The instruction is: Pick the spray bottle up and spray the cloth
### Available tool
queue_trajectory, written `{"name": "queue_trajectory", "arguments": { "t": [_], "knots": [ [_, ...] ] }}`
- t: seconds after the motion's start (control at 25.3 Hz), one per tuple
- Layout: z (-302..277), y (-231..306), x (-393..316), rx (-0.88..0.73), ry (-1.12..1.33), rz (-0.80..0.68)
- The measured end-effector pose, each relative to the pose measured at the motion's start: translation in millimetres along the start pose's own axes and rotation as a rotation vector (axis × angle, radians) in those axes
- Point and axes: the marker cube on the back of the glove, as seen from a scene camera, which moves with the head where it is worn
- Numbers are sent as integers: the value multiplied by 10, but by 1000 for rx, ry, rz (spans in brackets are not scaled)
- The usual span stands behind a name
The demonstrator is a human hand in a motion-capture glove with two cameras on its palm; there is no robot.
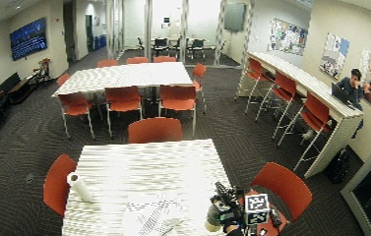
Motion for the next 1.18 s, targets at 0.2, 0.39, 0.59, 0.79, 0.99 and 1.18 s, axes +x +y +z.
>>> {"name": "queue_trajectory", "arguments": {
  "t": [0.2, 0.39, 0.59, 0.79, 0.99, 1.18],
  "knots": [
    [37, 124, -98, -31, 122, -35],
    [238, 205, -122, -75, 146, -15],
    [620, 267, -161, -145, 167, -26],
    [1084, 352, -201, -246, 203, -32],
    [1289, 307, -188, -277, 253, -25],
    [1355, 232, -155, -283, 384, 61]
  ]
}}
